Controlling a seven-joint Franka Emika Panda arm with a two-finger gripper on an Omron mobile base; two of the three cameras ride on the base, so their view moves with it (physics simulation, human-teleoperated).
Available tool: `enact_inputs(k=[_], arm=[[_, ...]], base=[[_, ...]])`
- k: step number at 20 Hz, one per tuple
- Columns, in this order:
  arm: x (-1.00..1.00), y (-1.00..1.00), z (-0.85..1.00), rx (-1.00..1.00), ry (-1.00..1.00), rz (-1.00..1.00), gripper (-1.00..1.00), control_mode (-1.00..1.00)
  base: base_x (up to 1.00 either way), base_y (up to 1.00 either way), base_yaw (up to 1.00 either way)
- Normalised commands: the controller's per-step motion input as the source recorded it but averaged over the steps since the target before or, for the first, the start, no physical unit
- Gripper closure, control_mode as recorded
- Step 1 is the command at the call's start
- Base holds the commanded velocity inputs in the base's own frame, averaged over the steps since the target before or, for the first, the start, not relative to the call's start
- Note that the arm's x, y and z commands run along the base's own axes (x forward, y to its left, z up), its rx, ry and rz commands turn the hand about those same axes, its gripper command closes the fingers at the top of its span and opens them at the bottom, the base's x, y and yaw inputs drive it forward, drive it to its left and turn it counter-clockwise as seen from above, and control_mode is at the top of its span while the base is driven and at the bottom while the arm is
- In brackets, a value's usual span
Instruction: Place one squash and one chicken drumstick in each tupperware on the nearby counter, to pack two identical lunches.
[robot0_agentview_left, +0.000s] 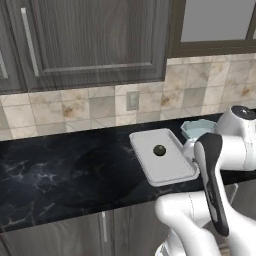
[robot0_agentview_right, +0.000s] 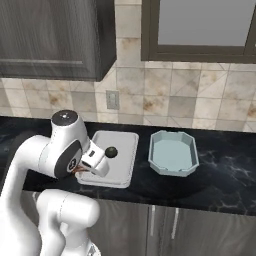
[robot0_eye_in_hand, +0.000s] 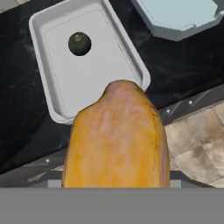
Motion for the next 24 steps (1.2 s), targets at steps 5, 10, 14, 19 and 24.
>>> enact_inputs(k=[5,10,14,19,24], arm=[[0.39,0.26,-0.65,0.07,-0.12,-0.23,1.00,-1.00],[0.29,0.10,-0.44,0.00,-0.04,-0.17,1.00,-1.00],[0.22,0.00,-0.21,0.00,0.03,-0.13,1.00,-1.00],[0.25,0.00,-0.32,0.00,0.01,-0.11,1.00,-1.00],[0.37,0.00,-0.34,0.03,0.00,-0.01,1.00,-1.00]], base=[[0.00,0.00,0.00],[0.00,0.00,0.00],[0.00,0.00,0.00],[0.00,0.00,0.00],[0.00,0.00,0.00]])
